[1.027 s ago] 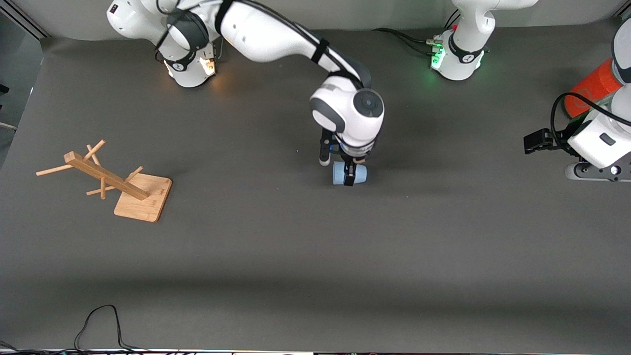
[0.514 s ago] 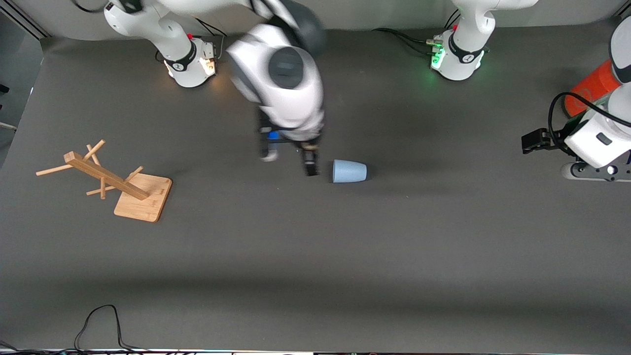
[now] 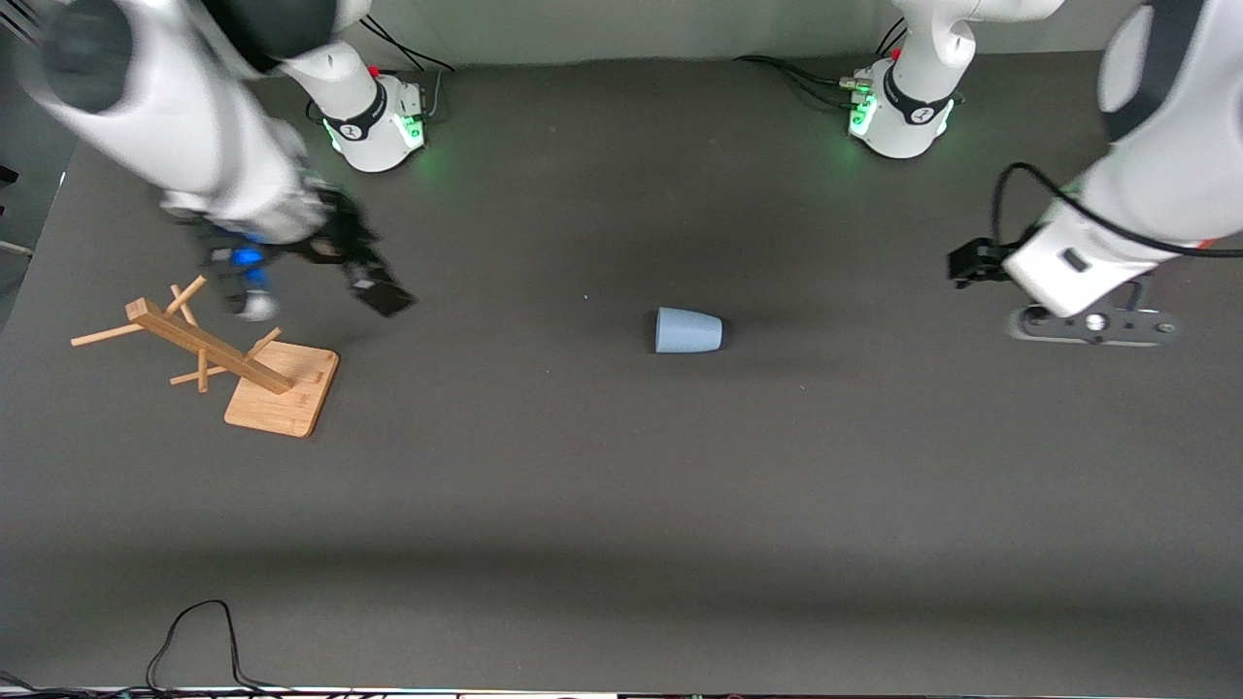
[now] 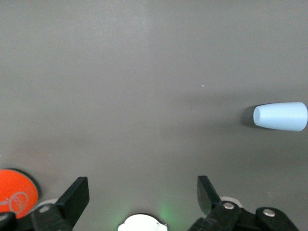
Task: Rotate and upright cup with both arms
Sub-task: 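Withdraw the right gripper while the left gripper reaches the lying cup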
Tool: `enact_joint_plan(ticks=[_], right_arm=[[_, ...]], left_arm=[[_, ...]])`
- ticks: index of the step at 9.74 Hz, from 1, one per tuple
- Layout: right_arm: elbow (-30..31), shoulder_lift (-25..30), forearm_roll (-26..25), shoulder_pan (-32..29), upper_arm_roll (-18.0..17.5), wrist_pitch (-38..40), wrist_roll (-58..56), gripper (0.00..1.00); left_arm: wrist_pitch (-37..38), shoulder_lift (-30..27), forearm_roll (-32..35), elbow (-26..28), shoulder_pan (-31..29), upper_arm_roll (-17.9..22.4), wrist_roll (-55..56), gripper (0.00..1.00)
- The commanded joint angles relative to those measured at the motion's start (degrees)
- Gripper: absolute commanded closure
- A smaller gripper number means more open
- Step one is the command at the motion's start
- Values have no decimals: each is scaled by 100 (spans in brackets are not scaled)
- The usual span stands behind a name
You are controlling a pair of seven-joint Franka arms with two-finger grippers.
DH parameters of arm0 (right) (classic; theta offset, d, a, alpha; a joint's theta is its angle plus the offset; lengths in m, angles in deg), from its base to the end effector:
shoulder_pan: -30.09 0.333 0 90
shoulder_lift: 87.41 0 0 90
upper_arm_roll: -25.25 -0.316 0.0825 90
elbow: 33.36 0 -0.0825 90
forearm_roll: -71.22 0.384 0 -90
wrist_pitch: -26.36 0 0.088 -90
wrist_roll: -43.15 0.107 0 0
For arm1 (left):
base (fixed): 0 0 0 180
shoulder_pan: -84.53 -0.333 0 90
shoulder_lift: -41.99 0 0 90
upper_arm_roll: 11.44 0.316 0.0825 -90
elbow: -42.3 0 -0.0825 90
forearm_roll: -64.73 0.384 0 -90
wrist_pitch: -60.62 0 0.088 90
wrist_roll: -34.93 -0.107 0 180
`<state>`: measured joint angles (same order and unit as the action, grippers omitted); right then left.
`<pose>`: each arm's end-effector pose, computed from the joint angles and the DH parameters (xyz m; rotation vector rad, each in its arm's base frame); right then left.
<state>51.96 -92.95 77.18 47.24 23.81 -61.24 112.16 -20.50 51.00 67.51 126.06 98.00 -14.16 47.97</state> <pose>0.5459 0.1950 0.6051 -2.8047 1.3181 0.1779 0.5621 -0.1550 0.5737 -3.0365 0.0798 0.2838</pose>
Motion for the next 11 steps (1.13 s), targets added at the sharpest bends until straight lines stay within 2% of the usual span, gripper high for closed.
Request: enact_joint_plan(ticks=[1, 3, 5, 6, 7, 9, 11], right_arm=[[590, 579, -60, -718, -101, -74, -2145, 0], [574, 624, -349, -1168, -40, -82, -3914, 0], [565, 607, -412, -1328, 292, -196, -5400, 0], [565, 589, -403, -1328, 538, -327, -6008, 0], [565, 546, -403, -1328, 662, -407, -6318, 0], [582, 510, -403, -1328, 830, -513, -6637, 0], [574, 501, -412, -1302, 822, -557, -6647, 0]], left_arm=[[446, 634, 301, -788, 854, 52, 1126, 0], [719, 1441, 547, -1752, 1690, 61, 2145, 0], [931, 2373, 897, -2651, 2507, 70, 2825, 0], [914, 2629, 1353, -2706, 2946, 61, 2810, 0], [914, 2876, 1531, -2672, 3229, 52, 2775, 0], [442, 3465, 1638, -2681, 3389, 61, 2356, 0], [238, 3912, 1945, -2689, 3521, 70, 1319, 0]])
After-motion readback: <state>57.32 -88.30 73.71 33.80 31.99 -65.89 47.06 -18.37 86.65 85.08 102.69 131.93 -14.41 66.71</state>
